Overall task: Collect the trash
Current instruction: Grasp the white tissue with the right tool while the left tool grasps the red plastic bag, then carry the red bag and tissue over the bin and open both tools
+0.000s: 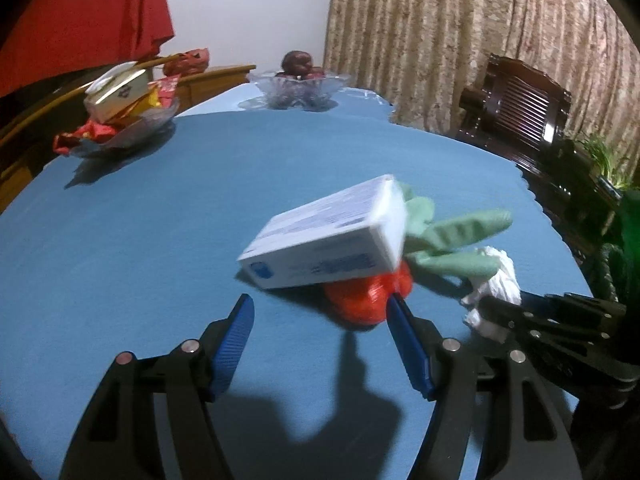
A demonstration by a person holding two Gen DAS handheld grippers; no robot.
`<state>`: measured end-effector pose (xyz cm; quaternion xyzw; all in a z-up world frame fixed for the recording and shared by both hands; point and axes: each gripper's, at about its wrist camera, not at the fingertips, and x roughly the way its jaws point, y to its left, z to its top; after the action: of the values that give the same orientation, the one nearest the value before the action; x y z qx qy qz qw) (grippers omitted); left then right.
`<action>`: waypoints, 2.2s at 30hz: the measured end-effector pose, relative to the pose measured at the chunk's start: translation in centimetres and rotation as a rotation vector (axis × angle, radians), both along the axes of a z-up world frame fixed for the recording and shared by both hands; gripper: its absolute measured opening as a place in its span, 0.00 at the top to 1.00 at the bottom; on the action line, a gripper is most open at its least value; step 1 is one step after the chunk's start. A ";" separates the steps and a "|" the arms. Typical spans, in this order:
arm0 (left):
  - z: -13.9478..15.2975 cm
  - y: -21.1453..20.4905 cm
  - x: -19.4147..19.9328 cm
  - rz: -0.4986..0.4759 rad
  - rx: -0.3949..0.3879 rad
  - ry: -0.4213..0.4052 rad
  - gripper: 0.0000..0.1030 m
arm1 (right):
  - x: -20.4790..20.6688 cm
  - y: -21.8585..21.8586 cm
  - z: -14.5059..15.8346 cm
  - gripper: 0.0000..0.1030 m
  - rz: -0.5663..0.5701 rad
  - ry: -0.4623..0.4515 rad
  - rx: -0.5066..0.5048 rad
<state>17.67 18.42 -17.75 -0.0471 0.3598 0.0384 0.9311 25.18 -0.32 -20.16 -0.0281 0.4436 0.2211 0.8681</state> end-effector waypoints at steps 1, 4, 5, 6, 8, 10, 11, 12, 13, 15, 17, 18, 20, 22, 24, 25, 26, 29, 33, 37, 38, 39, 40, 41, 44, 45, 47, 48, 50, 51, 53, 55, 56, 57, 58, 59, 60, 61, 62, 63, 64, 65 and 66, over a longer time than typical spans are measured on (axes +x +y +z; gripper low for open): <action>0.0 -0.4 0.4 -0.001 0.008 0.001 0.33 | 0.0 -0.5 0.1 0.74 -0.008 -0.002 -0.003; 0.1 -0.9 1.5 0.009 0.023 -0.004 0.30 | 0.3 -1.4 0.2 0.74 -0.026 -0.004 -0.007; 0.2 -1.1 1.9 0.010 0.026 -0.008 0.30 | 0.3 -1.6 0.2 0.74 -0.028 -0.006 -0.007; 0.2 -1.3 2.1 0.009 0.027 -0.011 0.29 | 0.3 -1.7 0.2 0.74 -0.029 -0.009 -0.009; 0.2 -1.5 2.8 0.009 0.039 -0.015 0.26 | 0.4 -1.8 0.4 0.74 -0.027 -0.015 -0.008; 0.2 -1.7 3.3 0.009 0.050 -0.017 0.25 | 0.4 -1.8 0.6 0.74 -0.021 -0.022 -0.008; 0.2 -1.7 3.5 0.009 0.054 -0.017 0.25 | 0.3 -1.8 0.7 0.74 -0.016 -0.027 -0.009; 0.2 -1.7 3.8 0.008 0.059 -0.015 0.24 | 0.4 -1.7 0.8 0.74 -0.012 -0.030 -0.008; 0.1 -1.8 4.0 0.009 0.063 -0.014 0.24 | 0.4 -1.6 0.8 0.74 -0.008 -0.032 -0.007; 0.1 -1.9 4.3 0.005 0.070 -0.016 0.24 | 0.5 -1.4 0.9 0.74 -0.005 -0.033 -0.005; 0.1 -2.0 4.2 -0.002 0.077 -0.026 0.24 | 0.5 -1.3 0.9 0.74 -0.003 -0.033 -0.003; 0.0 -1.9 4.2 -0.001 0.079 -0.030 0.25 | 0.5 -1.4 0.9 0.74 -0.003 -0.033 -0.001; -0.2 -1.8 4.1 0.006 0.071 -0.027 0.33 | 0.5 -1.4 0.9 0.74 -0.003 -0.033 -0.001; -0.5 -1.5 4.2 0.017 0.063 -0.011 0.43 | 0.5 -1.4 1.0 0.74 -0.003 -0.032 -0.001; -0.5 -0.9 4.1 0.029 0.041 -0.016 0.49 | 0.5 -1.4 1.0 0.74 -0.004 -0.032 -0.001; -0.5 -0.7 4.1 0.035 0.037 -0.018 0.53 | 0.5 -1.4 1.0 0.74 -0.004 -0.032 -0.001; -0.4 -0.6 4.0 0.038 0.035 -0.019 0.54 | 0.5 -1.4 1.0 0.74 -0.003 -0.032 -0.001; -0.4 -0.7 3.8 0.020 -0.001 -0.004 0.51 | 0.4 -1.3 1.0 0.74 -0.001 -0.031 0.002; -1.2 -1.3 3.5 0.011 -0.024 0.031 0.33 | 0.3 -1.3 0.9 0.74 0.001 -0.026 0.004; -2.6 -1.3 4.7 0.016 -0.042 0.125 0.32 | 0.1 -1.7 0.8 0.74 -0.004 -0.022 0.000; -2.9 -1.2 5.0 0.021 -0.048 0.144 0.33 | 0.1 -1.8 0.7 0.74 -0.006 -0.022 0.000; -2.8 -1.4 5.0 0.018 -0.049 0.137 0.37 | 0.1 -2.0 0.8 0.74 -0.010 -0.022 0.002; -2.7 -1.5 5.0 0.005 -0.059 0.130 0.52 | 0.1 -2.1 0.8 0.74 -0.012 -0.023 0.002; -2.6 -1.6 5.0 -0.004 -0.058 0.130 0.53 | 0.1 -2.3 0.8 0.74 -0.015 -0.023 0.002; -2.5 -1.9 4.4 -0.006 -0.062 0.117 0.60 | -0.1 -2.6 1.0 0.74 -0.016 -0.028 0.004; -2.2 -2.0 4.0 -0.003 -0.069 0.108 0.61 | -0.1 -2.7 1.2 0.74 -0.016 -0.030 0.004; -1.6 -2.2 3.1 -0.004 -0.070 0.092 0.62 | -0.3 -2.8 1.5 0.74 -0.017 -0.035 0.007; -1.4 -2.5 2.7 -0.008 -0.069 0.087 0.62 | -0.4 -3.1 1.7 0.74 -0.017 -0.038 0.009; -0.9 -3.1 1.7 -0.024 -0.063 0.080 0.62 | -0.7 -3.5 2.1 0.74 -0.021 -0.046 0.012; -0.7 -3.3 1.4 -0.030 -0.059 0.077 0.62 | -0.8 -3.7 2.2 0.74 -0.023 -0.048 0.014; -0.2 -3.8 0.6 -0.041 -0.056 0.071 0.62 | -1.2 -4.1 2.6 0.74 -0.029 -0.055 0.019; 0.4 -4.3 -0.3 -0.054 -0.059 0.063 0.62 | -1.6 -4.4 3.0 0.74 -0.033 -0.063 0.021; 0.8 -4.6 -0.9 -0.062 -0.057 0.056 0.62 | -2.0 -4.8 3.3 0.74 -0.035 -0.069 0.023; 1.2 -4.8 -1.2 -0.066 -0.057 0.051 0.62 | -2.1 -5.0 3.5 0.74 -0.037 -0.073 0.024; 1.5 -5.0 -1.4 -0.069 -0.058 0.046 0.62 | -2.3 -5.3 3.8 0.74 -0.039 -0.077 0.025; 1.8 -5.2 -1.7 -0.073 -0.059 0.041 0.62 | -2.6 -5.7 4.2 0.74 -0.042 -0.084 0.027; 2.2 -5.4 -2.0 -0.077 -0.059 0.033 0.62 | -2.9 -6.0 4.5 0.74 -0.045 -0.089 0.029; 2.6 -5.7 -2.3 -0.083 -0.058 0.026 0.62 | -3.2 -6.3 4.8 0.74 -0.049 -0.094 0.031; 2.9 -5.9 -2.4 -0.087 -0.056 0.020 0.62 | -3.5 -6.5 5.1 0.74 -0.052 -0.098 0.035; 3.4 -6.3 -2.7 -0.095 -0.051 0.012 0.62 | -3.8 -6.9 5.5 0.74 -0.055 -0.102 0.040; 3.9 -6.7 -2.8 -0.102 -0.046 0.004 0.62 | -4.1 -7.2 6.0 0.74 -0.057 -0.109 0.043; 4.4 -7.2 -3.1 -0.113 -0.042 -0.006 0.62 | -4.5 -7.6 6.4 0.74 -0.057 -0.117 0.043; 4.7 -7.6 -3.2 -0.120 -0.041 -0.012 0.62 | -4.8 -8.0 6.9 0.74 -0.057 -0.124 0.043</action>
<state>14.47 10.78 -13.02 -0.0450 0.3570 -0.0250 0.9327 20.41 -8.27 -13.30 -0.0104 0.3850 0.2034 0.9002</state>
